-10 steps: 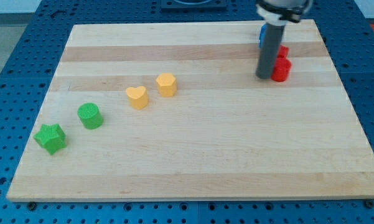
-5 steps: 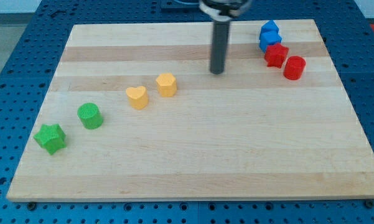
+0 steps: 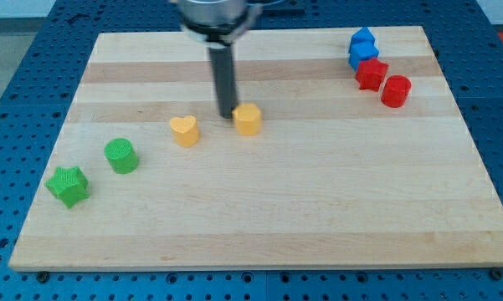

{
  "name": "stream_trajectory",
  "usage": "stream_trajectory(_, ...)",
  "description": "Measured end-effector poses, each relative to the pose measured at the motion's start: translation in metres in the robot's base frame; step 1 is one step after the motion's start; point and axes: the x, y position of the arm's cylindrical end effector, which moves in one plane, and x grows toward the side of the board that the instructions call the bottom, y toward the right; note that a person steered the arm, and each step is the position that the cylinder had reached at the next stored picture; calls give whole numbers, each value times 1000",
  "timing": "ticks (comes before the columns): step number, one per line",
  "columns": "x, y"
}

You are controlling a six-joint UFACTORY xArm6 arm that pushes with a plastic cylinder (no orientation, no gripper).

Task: Move the yellow hexagon to the center of the board

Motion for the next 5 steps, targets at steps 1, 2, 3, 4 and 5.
stream_trajectory(1, 2, 54)
stream_trajectory(2, 3, 75)
stream_trajectory(3, 3, 62)
stream_trajectory(4, 6, 30)
stream_trajectory(5, 19, 22)
